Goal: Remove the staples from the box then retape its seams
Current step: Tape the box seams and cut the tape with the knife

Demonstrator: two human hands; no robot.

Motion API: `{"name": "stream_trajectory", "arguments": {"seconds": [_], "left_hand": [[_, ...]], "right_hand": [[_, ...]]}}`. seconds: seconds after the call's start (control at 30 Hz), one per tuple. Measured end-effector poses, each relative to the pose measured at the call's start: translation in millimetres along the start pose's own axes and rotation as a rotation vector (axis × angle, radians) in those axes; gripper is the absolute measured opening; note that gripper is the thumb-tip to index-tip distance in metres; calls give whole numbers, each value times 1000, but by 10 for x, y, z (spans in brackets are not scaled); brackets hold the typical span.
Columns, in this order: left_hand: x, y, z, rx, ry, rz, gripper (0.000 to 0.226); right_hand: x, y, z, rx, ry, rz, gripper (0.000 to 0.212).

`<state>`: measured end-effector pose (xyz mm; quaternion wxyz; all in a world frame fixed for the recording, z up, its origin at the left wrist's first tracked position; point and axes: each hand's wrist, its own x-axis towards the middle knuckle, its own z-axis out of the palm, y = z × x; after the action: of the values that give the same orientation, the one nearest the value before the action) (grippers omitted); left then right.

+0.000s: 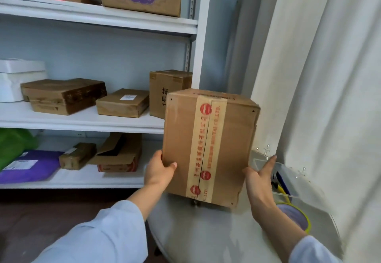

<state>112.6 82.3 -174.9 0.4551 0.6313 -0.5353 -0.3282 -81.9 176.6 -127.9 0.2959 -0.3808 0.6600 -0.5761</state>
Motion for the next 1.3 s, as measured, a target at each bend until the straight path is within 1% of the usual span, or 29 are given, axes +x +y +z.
{"name": "stream_trajectory", "arguments": {"seconds": [0.13, 0.2, 0.27, 0.4, 0.5, 0.73, 0.93, 1.3], "left_hand": [[-10, 511, -246, -67, 86, 171, 66], [-31, 793, -396, -82, 116, 251, 68], [-3, 987, -529, -19, 134, 301, 63], [31, 1142, -601, 264, 99, 361, 44], [35, 1184, -513, 507, 144, 372, 42], [178, 1250, -382, 696, 173, 386, 43], [407, 1316, -298, 727, 106, 350, 42], [688, 1372, -188, 785, 37, 376, 42]], "right_hand": [[77, -419, -49, 76, 10, -85, 80], [146, -629, -73, 137, 22, -118, 88], [201, -771, -98, 152, 5, -143, 96], [106, -875, -105, 110, -20, -209, 87], [79, -814, -88, 91, -53, -243, 91], [260, -813, -36, 92, -66, -238, 91], [416, -810, 12, 91, -47, -211, 88], [740, -756, 138, 44, 17, -149, 88]]}}
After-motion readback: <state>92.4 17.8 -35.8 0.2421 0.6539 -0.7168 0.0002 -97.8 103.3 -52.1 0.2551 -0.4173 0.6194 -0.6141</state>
